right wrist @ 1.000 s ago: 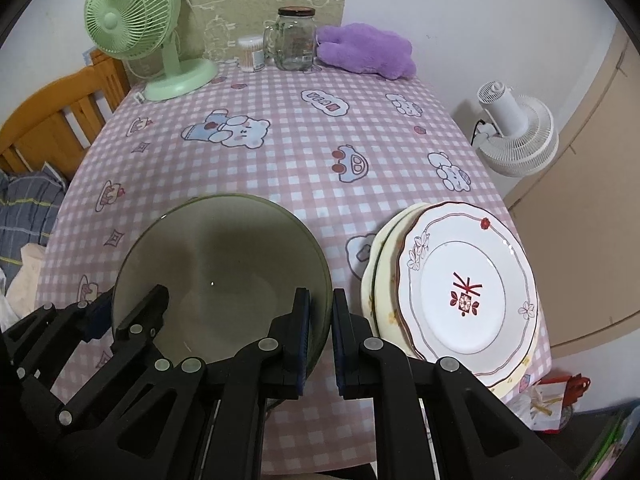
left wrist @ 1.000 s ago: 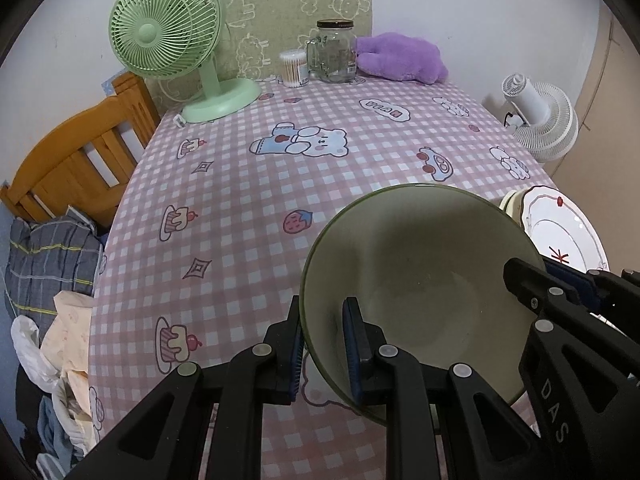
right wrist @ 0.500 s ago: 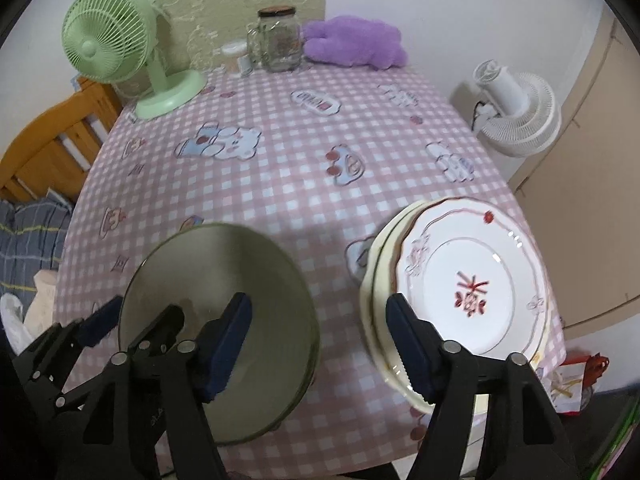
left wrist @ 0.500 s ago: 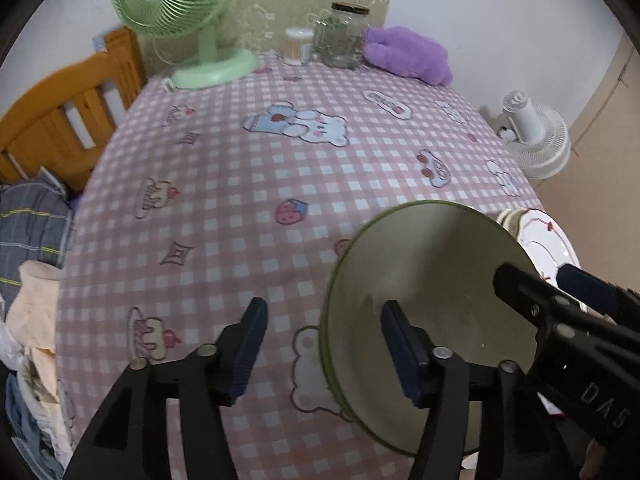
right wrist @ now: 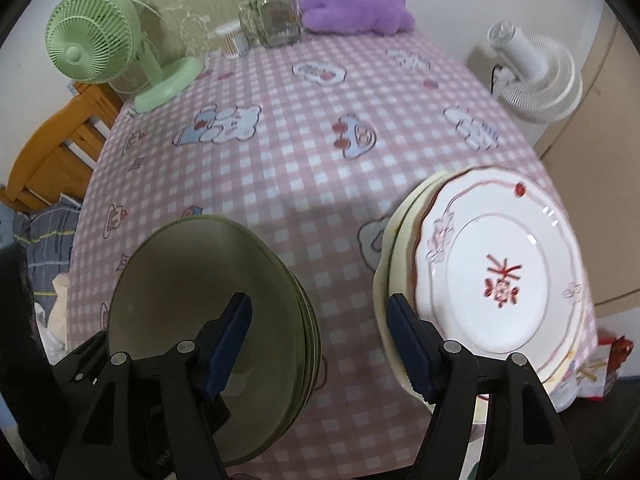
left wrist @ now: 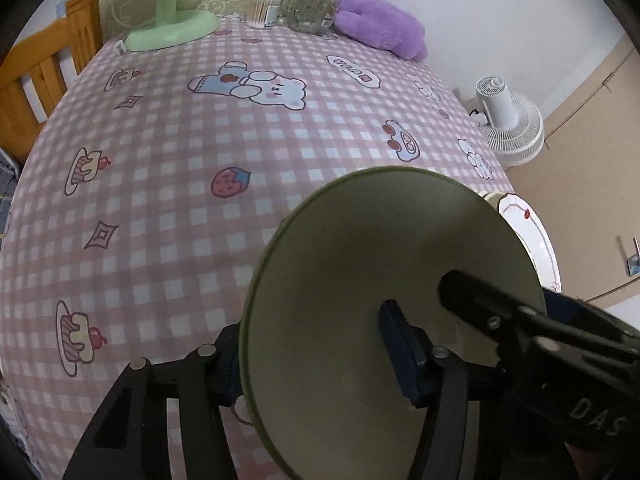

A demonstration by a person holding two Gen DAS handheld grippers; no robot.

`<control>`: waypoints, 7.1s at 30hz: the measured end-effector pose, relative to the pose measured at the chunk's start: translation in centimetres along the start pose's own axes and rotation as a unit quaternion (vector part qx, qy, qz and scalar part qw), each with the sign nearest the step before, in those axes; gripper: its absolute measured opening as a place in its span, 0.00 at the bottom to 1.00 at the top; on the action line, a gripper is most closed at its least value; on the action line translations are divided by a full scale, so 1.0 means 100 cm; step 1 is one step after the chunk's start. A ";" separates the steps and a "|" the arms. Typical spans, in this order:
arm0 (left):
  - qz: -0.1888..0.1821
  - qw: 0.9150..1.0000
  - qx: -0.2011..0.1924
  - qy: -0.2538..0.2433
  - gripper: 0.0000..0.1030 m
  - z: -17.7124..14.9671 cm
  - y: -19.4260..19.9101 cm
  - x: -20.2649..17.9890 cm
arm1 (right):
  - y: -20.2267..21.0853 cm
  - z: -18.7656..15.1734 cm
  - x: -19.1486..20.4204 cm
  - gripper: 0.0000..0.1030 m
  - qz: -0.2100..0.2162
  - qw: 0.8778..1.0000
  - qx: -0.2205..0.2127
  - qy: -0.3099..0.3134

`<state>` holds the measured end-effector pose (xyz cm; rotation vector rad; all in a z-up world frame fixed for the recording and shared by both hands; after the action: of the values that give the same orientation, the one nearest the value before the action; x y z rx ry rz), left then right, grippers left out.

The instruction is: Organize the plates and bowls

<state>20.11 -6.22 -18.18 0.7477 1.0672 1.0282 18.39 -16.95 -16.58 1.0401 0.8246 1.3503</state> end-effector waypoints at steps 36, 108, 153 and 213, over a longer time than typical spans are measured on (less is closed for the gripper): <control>0.071 0.997 -0.012 0.036 0.61 -0.003 0.009 0.003 | -0.025 0.004 0.027 0.42 0.109 0.993 0.034 0.025; 0.063 0.993 -0.084 0.063 0.60 0.010 0.008 -0.180 | 0.060 0.045 -0.137 0.41 0.094 0.992 -0.027 0.076; 0.131 0.985 -0.086 0.074 0.74 -0.003 -0.007 -0.193 | 0.050 0.030 -0.172 0.65 0.106 0.988 -0.024 0.106; 0.174 0.939 -0.296 0.005 0.96 -0.071 0.160 0.009 | 0.125 -0.059 -0.010 0.80 -0.006 0.964 -0.247 0.100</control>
<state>8.70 0.53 -6.76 0.4375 0.5812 1.5641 8.30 -18.08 -7.16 0.5132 0.5905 1.5649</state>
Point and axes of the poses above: each gripper's, at about its wrist camera, not at the fingertips, and y roughly against the way its jaws point, x to its left, z to its top, the point moved 10 cm from there along -y, roughly the way its jaws point, and after that the axes turned 6 degrees about y, right-handed, at the moved point
